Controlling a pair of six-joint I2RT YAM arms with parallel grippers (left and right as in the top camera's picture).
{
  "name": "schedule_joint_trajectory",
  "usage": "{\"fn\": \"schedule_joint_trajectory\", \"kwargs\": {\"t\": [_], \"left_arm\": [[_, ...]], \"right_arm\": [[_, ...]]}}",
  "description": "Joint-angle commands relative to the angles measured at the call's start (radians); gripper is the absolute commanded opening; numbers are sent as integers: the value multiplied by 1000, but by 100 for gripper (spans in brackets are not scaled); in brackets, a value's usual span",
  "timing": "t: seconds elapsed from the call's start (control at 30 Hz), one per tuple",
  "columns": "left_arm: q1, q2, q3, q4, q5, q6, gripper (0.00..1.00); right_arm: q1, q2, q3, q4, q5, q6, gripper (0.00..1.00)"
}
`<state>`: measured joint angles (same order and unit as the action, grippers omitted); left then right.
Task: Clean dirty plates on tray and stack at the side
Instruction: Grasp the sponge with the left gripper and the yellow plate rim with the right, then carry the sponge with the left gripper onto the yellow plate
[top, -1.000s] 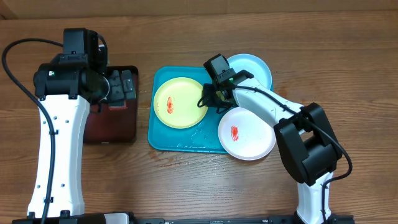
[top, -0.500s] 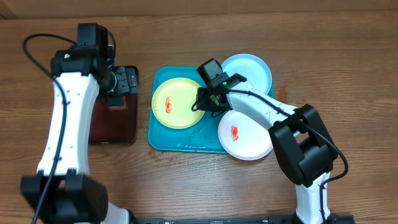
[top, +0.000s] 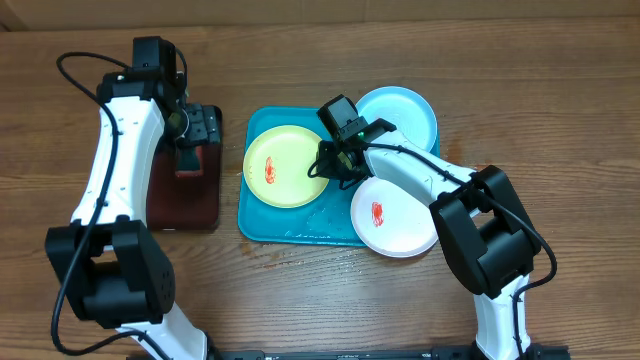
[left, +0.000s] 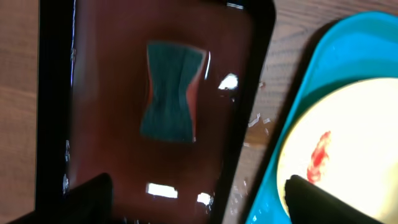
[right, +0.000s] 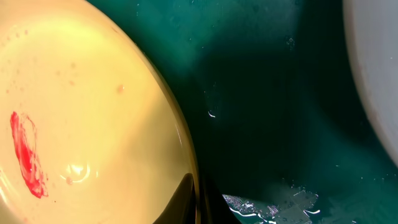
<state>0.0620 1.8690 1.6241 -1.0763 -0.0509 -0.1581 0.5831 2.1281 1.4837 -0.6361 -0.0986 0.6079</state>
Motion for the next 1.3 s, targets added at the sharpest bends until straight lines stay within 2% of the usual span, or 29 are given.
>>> {"fn": "schedule_joint_trajectory", "kwargs": {"t": [0.0, 0.13, 0.23, 0.53, 0.9, 1.0, 1.1, 1.23, 1.27], "left_arm": [[6, 50, 9, 33, -12, 55, 83], [6, 107, 9, 70, -13, 100, 80], [13, 154, 9, 84, -13, 137, 72], [53, 231, 9, 140, -12, 137, 64], [59, 303, 9, 199, -12, 137, 46], [59, 325, 9, 198, -12, 137, 29], [59, 328, 9, 199, -13, 137, 21], [60, 328, 10, 201, -13, 137, 4], [60, 328, 10, 201, -13, 136, 4]], "right_arm": [[5, 26, -6, -4, 9, -1, 4], [5, 26, -6, -4, 9, -1, 4], [5, 26, -6, -3, 13, -2, 4], [5, 26, -6, -3, 19, -2, 4], [5, 26, -6, -3, 19, -2, 4], [5, 26, -6, -3, 19, -2, 4], [5, 26, -5, -2, 20, -2, 4], [5, 26, -6, 0, 20, -2, 4], [5, 26, -6, 0, 20, -2, 4]]}}
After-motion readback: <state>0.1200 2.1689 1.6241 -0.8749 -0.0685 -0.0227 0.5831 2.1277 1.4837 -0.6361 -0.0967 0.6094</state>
